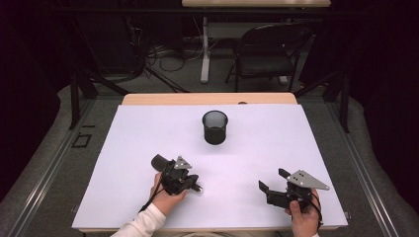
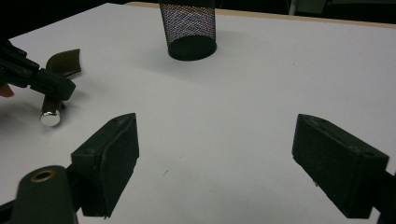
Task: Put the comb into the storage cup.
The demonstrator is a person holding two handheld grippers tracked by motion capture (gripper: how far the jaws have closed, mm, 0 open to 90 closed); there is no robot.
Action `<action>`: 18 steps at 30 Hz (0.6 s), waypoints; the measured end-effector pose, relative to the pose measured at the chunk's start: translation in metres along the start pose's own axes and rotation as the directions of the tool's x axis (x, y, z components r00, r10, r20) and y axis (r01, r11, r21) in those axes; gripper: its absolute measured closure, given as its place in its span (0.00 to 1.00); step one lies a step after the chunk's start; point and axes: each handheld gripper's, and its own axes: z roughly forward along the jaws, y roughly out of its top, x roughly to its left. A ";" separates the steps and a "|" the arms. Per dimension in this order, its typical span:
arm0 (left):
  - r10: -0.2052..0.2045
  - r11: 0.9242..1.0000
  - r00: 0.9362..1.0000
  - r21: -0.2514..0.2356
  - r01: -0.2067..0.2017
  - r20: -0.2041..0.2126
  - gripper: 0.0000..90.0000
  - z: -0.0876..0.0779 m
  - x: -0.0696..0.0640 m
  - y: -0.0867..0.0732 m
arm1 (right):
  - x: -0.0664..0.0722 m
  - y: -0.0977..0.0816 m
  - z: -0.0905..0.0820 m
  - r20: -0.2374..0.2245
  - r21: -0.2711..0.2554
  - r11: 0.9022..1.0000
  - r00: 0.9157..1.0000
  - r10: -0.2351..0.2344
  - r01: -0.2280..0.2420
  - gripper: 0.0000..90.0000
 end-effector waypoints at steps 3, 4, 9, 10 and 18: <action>0.008 1.000 1.000 0.000 -0.008 -0.001 1.00 -0.002 -0.001 -0.001 | 0.000 0.000 0.000 0.000 0.001 1.000 1.000 0.002 -0.002 0.16; 0.008 1.000 1.000 0.002 -0.008 0.002 1.00 -0.003 -0.002 -0.002 | 0.000 0.000 0.000 0.000 0.001 1.000 1.000 0.002 -0.002 0.16; 0.011 1.000 1.000 0.019 -0.011 0.008 1.00 -0.009 -0.002 -0.008 | 0.000 0.000 0.001 0.000 0.006 1.000 1.000 -0.001 0.001 0.16; 0.014 1.000 1.000 0.019 -0.014 0.007 1.00 -0.010 -0.002 -0.010 | 0.000 0.000 0.001 0.001 0.008 1.000 1.000 -0.004 0.004 0.16; 0.021 0.999 1.000 0.026 -0.021 0.013 1.00 -0.018 -0.003 -0.018 | 0.001 0.000 0.001 -0.001 0.007 1.000 1.000 0.000 0.000 0.16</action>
